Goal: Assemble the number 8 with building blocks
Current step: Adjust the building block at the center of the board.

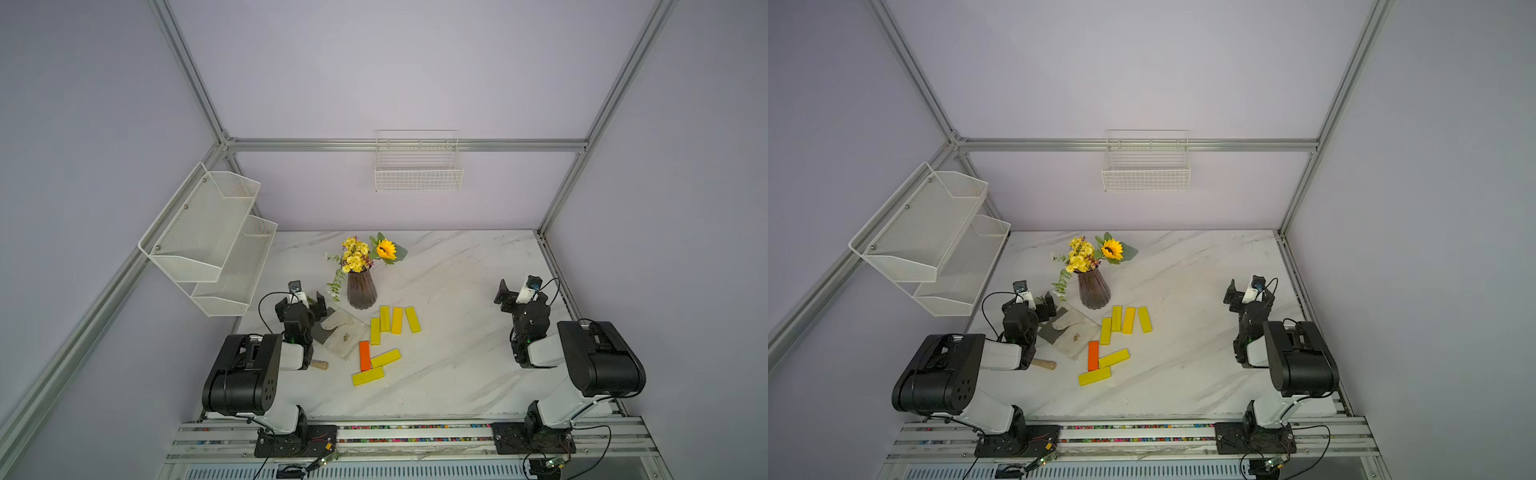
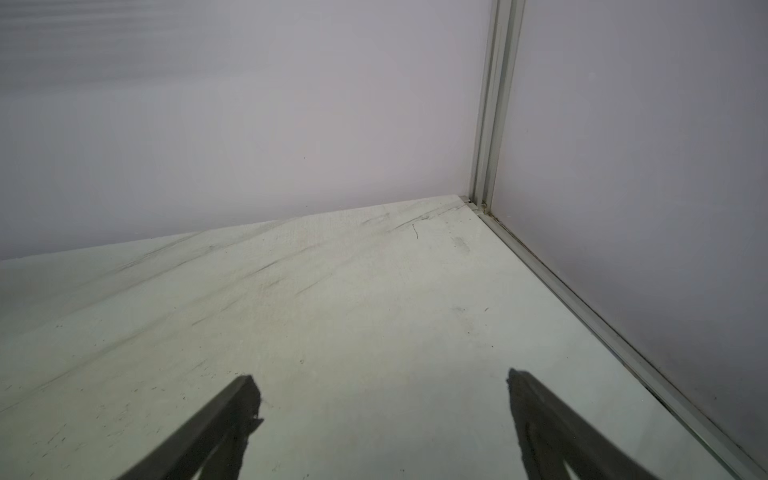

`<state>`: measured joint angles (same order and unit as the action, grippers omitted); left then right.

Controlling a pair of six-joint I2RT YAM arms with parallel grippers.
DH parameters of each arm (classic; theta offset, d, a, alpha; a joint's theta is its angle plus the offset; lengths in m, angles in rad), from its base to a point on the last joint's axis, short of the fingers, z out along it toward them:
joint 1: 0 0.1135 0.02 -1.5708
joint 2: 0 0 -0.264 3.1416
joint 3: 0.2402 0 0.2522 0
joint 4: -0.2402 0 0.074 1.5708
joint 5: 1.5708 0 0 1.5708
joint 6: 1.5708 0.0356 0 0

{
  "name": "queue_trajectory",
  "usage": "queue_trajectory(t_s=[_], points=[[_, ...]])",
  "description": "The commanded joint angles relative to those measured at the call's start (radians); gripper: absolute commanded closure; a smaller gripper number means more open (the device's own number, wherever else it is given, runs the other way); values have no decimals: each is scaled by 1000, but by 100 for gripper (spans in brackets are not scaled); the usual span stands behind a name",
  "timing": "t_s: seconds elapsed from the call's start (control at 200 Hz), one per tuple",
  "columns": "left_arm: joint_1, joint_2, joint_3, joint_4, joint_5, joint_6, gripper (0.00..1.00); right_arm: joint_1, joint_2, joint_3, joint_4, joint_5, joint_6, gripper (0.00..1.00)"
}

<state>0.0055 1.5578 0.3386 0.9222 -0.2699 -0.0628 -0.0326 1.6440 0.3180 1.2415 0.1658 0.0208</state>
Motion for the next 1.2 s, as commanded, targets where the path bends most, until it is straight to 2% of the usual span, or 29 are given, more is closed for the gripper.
queue_trajectory(t_s=[0.0, 0.335, 0.71, 0.79, 0.895, 0.935, 0.98, 1.08, 1.145, 1.195], points=[[8, 1, 22, 40, -10, 13, 0, -6, 7, 15, 8, -5, 1, 3], [8, 2, 24, 38, -13, 8, 0, -10, 8, 17, 5, -14, 4, 2], [7, 1, 21, 41, -14, 7, 0, -29, -4, 23, -15, -79, -2, 3], [7, -24, 22, 32, -43, 3, 0, -14, -52, 35, -74, -70, -20, 3], [-7, -143, 32, -110, -79, 2, 0, 25, -185, 79, -265, -2, -26, 4], [-27, -217, 34, -190, -122, -5, 0, 49, -232, 108, -371, 47, -13, 5], [-54, -270, 33, -246, -221, -36, 0, 92, -276, 141, -481, 117, 19, 7], [-104, -409, 62, -506, -393, -209, 0, 233, -329, 246, -735, 240, 105, 9], [-169, -483, 118, -700, -546, -240, 0, 312, -334, 334, -921, 218, 198, 10], [-205, -530, 190, -896, -639, -338, 0, 365, -320, 392, -1037, 188, 271, 13]])
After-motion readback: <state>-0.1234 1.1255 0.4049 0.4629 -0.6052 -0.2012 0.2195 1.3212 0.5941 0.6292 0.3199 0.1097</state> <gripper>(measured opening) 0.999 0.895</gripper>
